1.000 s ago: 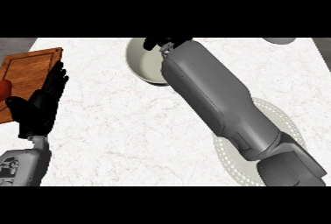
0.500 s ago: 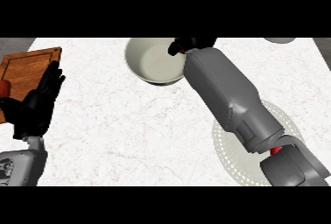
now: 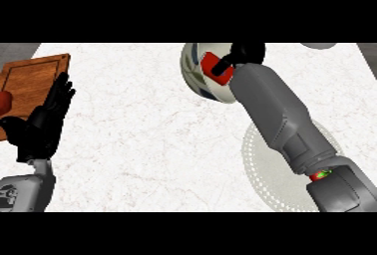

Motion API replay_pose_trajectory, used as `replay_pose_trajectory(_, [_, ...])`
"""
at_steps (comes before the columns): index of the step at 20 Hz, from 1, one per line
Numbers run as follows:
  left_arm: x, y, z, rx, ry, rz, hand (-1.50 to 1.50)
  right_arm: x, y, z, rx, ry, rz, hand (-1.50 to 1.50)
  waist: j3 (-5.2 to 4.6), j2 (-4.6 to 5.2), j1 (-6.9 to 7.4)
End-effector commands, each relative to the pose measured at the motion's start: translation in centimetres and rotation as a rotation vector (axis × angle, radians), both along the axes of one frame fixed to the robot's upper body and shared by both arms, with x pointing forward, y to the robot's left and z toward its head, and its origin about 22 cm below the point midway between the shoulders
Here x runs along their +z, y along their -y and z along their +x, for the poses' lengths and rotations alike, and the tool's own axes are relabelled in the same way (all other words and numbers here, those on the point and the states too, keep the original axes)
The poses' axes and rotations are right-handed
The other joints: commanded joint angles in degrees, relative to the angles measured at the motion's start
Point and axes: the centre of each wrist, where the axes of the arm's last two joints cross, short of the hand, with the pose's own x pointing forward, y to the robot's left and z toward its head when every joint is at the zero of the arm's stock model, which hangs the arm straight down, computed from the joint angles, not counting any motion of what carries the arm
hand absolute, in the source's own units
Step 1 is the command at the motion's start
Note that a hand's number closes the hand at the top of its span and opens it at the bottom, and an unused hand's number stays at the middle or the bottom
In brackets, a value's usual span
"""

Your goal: Pick the can from the placemat and place it in the bowl

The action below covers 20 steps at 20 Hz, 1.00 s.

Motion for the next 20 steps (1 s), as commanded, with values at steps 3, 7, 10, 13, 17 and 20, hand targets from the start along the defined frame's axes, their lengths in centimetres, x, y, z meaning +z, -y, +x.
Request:
replay_pose_trajectory(3, [-0.3, -0.3, -0.4, 0.014, 0.002, -0.014, 0.00, 2.1, 1.0, 0.3, -0.020, 0.248, 0.321, -1.50, 0.11, -0.29, -0.67])
replay_pose_trajectory(7, [0.2, -1.2, -0.6, 0.027, 0.000, 0.003, 0.00, 3.0, 3.3, 0.1, -0.091, 0.486, 0.522, -1.50, 0.23, -0.58, -1.44])
replay_pose_trajectory(10, [-0.4, -1.8, -0.7, 0.039, -0.007, 0.008, 0.00, 1.4, 3.1, -0.8, -0.097, 0.538, 0.627, -1.50, 0.06, -0.90, -2.32])
replay_pose_trajectory(13, [-0.8, -2.2, -0.7, 0.071, -0.036, 0.012, 0.00, -0.4, 7.9, -1.7, -0.082, 0.505, 0.672, -1.50, 0.00, -1.32, -3.46])
replay_pose_trajectory(17, [-1.5, -1.3, -0.6, 0.078, -0.033, -0.002, 0.00, -2.2, 10.5, -4.4, -0.045, 0.462, 0.691, -1.50, -0.05, -1.64, -4.24])
replay_pose_trajectory(20, [-1.1, -2.2, -1.5, 0.073, -0.039, -0.017, 0.00, -3.3, 14.3, -7.2, -0.020, 0.478, 0.717, -1.50, -0.05, -1.95, -4.93])
